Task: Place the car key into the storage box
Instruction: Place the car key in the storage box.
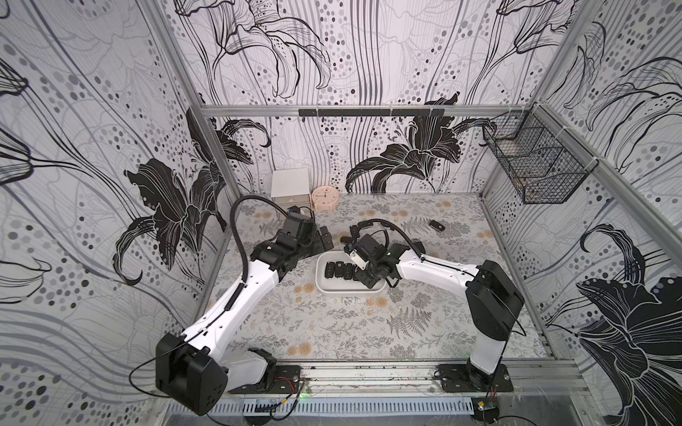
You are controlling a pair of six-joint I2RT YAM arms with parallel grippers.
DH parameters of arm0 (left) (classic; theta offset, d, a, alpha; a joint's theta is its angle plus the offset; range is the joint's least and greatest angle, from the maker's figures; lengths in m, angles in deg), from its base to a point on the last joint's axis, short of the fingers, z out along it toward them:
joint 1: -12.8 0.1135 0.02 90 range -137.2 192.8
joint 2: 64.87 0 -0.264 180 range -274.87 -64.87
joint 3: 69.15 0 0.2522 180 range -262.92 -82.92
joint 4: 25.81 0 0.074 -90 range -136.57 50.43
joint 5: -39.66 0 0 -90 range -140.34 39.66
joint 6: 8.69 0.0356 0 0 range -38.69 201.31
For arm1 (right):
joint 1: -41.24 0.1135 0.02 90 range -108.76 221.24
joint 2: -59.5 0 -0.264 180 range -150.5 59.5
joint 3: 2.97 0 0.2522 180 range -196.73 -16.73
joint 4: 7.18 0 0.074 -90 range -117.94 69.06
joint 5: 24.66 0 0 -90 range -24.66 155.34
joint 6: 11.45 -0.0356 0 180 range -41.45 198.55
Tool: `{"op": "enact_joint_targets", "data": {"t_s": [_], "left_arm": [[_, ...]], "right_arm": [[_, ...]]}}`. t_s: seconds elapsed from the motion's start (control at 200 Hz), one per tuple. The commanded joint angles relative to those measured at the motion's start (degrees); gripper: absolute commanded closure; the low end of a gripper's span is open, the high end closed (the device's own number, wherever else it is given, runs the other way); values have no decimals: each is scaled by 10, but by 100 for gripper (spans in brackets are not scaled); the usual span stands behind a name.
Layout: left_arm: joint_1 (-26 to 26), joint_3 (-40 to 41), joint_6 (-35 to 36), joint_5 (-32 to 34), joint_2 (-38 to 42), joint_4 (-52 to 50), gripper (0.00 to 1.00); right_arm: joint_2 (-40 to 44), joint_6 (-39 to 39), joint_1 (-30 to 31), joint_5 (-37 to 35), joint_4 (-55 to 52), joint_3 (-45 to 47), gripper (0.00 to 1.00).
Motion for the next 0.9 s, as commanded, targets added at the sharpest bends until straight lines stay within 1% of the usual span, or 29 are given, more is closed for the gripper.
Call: {"op": "enact_joint_targets", "data": {"t_s": [0.0, 0.265, 0.466, 0.546, 0.896], "left_arm": [[4, 7, -6, 10, 8, 5, 1], [3, 6, -6, 4, 1, 10, 1], [4, 6, -5, 4, 0, 10, 1], [4, 7, -5, 4, 0, 9, 1], [4, 13, -7, 6, 5, 11, 1]], "right_arm": [[9, 22, 4, 20, 5, 20, 63], [11, 17, 8, 9, 6, 50, 63], [8, 11, 8, 15, 5, 46, 54], [8, 9, 8, 15, 4, 45, 48], [15, -5, 8, 12, 0, 37, 45]]}}
